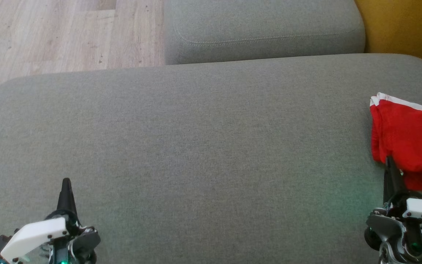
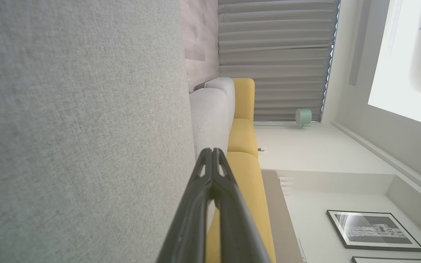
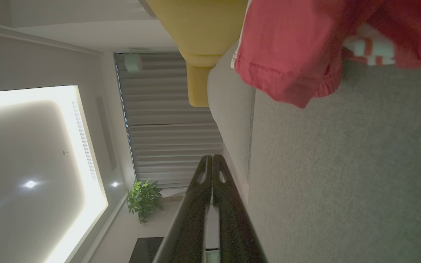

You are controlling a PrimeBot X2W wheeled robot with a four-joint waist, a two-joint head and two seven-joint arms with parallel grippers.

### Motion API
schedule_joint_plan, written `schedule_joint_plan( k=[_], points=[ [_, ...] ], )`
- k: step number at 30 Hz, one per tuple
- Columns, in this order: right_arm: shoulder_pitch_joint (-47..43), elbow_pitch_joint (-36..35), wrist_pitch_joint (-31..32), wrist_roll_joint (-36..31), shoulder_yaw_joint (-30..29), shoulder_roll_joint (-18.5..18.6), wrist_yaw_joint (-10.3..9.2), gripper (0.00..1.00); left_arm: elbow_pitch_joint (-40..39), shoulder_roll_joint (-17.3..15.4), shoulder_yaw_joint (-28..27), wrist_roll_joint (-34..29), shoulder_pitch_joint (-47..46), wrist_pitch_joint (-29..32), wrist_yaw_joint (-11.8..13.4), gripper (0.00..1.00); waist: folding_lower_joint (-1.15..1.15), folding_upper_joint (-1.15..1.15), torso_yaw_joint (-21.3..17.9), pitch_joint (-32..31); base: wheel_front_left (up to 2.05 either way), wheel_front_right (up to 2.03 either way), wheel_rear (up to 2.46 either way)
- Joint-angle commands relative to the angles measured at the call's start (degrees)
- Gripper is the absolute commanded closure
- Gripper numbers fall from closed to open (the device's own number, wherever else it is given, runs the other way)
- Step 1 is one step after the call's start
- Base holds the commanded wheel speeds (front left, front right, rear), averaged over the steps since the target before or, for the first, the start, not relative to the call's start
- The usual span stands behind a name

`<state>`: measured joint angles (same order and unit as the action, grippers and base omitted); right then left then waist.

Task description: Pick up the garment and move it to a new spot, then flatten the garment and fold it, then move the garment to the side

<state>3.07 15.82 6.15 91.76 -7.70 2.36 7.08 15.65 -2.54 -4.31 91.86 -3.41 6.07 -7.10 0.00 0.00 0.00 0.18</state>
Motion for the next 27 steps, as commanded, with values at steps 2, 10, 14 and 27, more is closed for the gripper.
schedule_joint_plan(
  k=[2, 10, 14, 27],
  points=[
    [3.1, -1.8, 0.3, 0.4, 1.2, 0.5, 0.41, 1.0, -1.6, -0.3, -2.2, 0.3, -2.8, 0.4, -0.4, 1.0, 0.0, 0.0, 0.0, 0.0, 0.0, 0.0, 0.0],
    [3.1, -1.8, 0.3, 0.4, 1.2, 0.5, 0.41, 1.0, -1.6, -0.3, -2.2, 0.3, -2.8, 0.4, -0.4, 1.0, 0.0, 0.0, 0.0, 0.0, 0.0, 0.0, 0.0],
    [3.1, -1.8, 0.3, 0.4, 1.2, 0.5, 0.41, 1.0, -1.6, -0.3, -2.2, 0.3, -2.8, 0.4, -0.4, 1.0, 0.0, 0.0, 0.0, 0.0, 0.0, 0.0, 0.0],
    [3.1, -1.8, 0.3, 0.4, 1.2, 0.5, 0.41, 1.0, -1.6, -0.3, -2.2, 0.3, -2.8, 0.4, -0.4, 1.0, 0.0, 0.0, 0.0, 0.0, 0.0, 0.0, 0.0]
  ],
)
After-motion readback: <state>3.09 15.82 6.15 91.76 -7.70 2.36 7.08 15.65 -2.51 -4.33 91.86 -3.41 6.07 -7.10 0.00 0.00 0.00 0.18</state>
